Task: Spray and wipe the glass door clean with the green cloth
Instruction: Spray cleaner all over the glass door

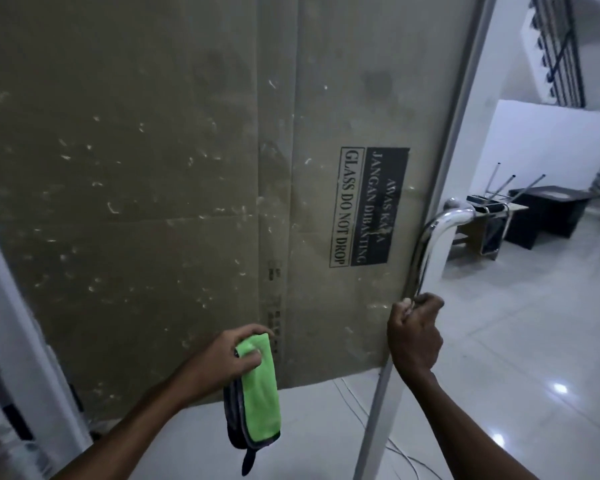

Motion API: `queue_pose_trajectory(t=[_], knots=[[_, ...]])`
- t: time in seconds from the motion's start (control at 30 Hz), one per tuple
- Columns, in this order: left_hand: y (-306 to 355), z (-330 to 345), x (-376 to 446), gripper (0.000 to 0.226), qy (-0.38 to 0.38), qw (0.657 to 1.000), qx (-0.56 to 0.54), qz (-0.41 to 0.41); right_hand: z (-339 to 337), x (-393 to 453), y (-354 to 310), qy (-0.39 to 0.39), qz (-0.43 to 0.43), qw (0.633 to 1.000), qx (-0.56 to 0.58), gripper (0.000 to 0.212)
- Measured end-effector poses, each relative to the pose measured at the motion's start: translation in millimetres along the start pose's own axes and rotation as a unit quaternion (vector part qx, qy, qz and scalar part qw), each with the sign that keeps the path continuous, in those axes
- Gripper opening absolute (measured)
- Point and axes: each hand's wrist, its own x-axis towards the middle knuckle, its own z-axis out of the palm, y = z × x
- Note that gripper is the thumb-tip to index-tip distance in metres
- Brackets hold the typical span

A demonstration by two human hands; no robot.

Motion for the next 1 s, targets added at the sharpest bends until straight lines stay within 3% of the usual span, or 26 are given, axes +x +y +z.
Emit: queue_pose_trajectory(t=[0.3, 0.4, 0.5, 0.6, 0.73, 0.9, 1.0], knots=[[0, 36, 20, 0.049, -0.052, 0.998, 0.0, 0.025, -3, -20, 7, -0.028, 0.012, 0.999, 0.012, 0.016], [-5, 58, 23, 0.043, -0.083, 0.996, 0.024, 0.015, 0, -36, 4, -0.047, 0.06, 0.996, 0.054, 0.016], [-3, 89, 17, 0.042, -0.114, 0.993, 0.039, 0.007, 13, -59, 3, -0.102, 0.149, 0.974, 0.139, 0.026], [6, 120, 5, 0.021, -0.114, 0.993, 0.002, -0.01, 23, -87, -3, -0.187, 0.19, 0.941, 0.207, 0.027], [12, 136, -7, 0.033, -0.064, 0.992, -0.093, -0.063, 23, -110, 2, -0.246, 0.138, 0.943, 0.177, 0.016], [5, 141, -11, 0.026, -0.039, 0.995, -0.064, -0.071, 16, -128, 8, -0.262, 0.063, 0.943, 0.197, 0.018], [4, 145, -15, 0.035, -0.047, 0.995, -0.053, -0.064, 11, -139, 4, -0.296, 0.052, 0.93, 0.211, 0.015]])
